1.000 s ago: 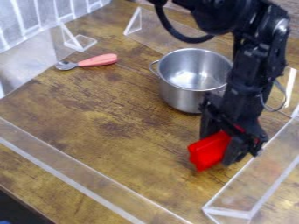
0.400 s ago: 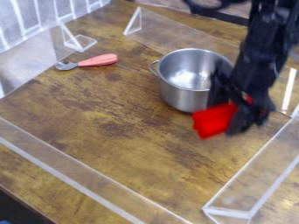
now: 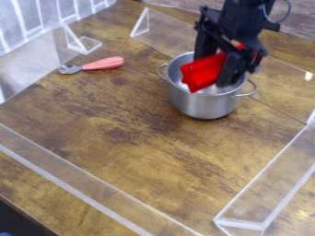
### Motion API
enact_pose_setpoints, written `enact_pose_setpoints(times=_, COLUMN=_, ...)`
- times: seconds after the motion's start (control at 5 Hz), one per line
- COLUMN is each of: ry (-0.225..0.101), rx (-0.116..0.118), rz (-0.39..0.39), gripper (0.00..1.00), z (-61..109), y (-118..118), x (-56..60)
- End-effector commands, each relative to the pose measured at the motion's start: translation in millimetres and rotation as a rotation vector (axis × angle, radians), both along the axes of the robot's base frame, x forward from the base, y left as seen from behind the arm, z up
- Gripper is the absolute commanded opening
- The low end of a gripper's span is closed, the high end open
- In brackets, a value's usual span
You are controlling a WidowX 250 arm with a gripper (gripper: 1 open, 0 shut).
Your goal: Put the red object in the silver pot
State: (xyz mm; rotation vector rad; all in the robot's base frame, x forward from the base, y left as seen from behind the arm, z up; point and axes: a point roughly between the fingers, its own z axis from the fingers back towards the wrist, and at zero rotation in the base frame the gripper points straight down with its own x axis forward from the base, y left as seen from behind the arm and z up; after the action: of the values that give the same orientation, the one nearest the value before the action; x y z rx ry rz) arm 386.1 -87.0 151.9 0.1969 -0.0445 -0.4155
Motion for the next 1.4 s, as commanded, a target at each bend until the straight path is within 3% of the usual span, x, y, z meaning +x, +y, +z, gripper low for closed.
enact_pose_setpoints(times=0.0, ry=-0.134, rx=-0.043, rz=0.062, gripper=0.0, z=18.2, y=15, x=-1.6)
enact_pose_setpoints(times=0.2, ry=-0.183, rx=-0.072, rz=0.092, gripper=0.0, z=9.6, y=26, x=4.2)
enact_pose_setpoints(times=0.6, ry=-0.277, rx=-0.106, rz=0.203, gripper=0.0, z=12.4, y=32, x=21.3)
enact_pose_setpoints(times=1.2, ry=-0.364, rx=-0.162, rz=0.279, gripper=0.0, z=12.3, y=35, x=32.3)
